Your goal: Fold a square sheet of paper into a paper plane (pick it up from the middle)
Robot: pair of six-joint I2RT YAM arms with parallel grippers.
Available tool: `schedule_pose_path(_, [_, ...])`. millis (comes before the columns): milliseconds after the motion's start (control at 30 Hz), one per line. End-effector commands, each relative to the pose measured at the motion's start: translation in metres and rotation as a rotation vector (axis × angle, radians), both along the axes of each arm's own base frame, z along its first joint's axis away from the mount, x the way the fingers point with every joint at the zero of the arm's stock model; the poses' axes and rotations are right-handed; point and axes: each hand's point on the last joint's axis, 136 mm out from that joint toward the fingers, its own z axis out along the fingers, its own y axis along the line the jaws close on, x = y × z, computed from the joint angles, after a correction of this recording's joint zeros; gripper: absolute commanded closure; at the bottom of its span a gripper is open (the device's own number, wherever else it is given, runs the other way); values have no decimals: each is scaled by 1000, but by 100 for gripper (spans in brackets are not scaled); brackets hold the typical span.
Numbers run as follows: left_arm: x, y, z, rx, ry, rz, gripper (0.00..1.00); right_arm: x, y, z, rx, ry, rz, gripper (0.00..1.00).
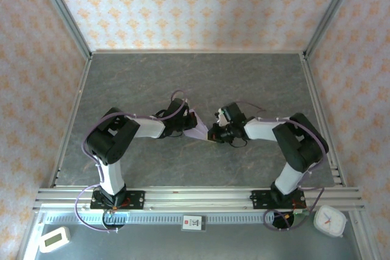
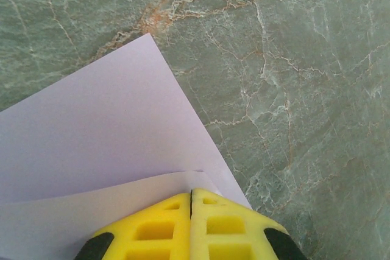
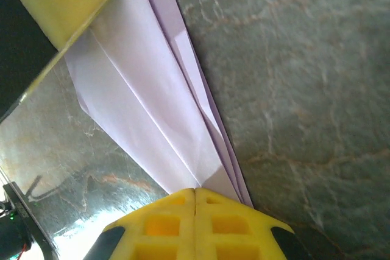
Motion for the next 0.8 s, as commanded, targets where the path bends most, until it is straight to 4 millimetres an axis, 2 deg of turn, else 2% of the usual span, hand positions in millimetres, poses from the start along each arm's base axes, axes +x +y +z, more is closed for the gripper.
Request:
schedule_pose_path(0, [-28,39,-51,173,129,38,100,-41,-41,-43,-145,172,-73,100])
schedule_pose_path(233, [-30,40,-52,178,130,39,100,-48,-75,-55,-193,254,-246,100])
schedule_pose_path(400, [-31,42,-53,179,130,42,100,-49,-91,-50,-210,276,-321,100])
schedule_pose_path(533, [-32,41,-53,173,130,44,100,-37,-87,-28,-164,234,-332,100])
schedule_pose_path(767, [-33,42,-52,171,131,41,100,8,-46,35,16,101,-263,100])
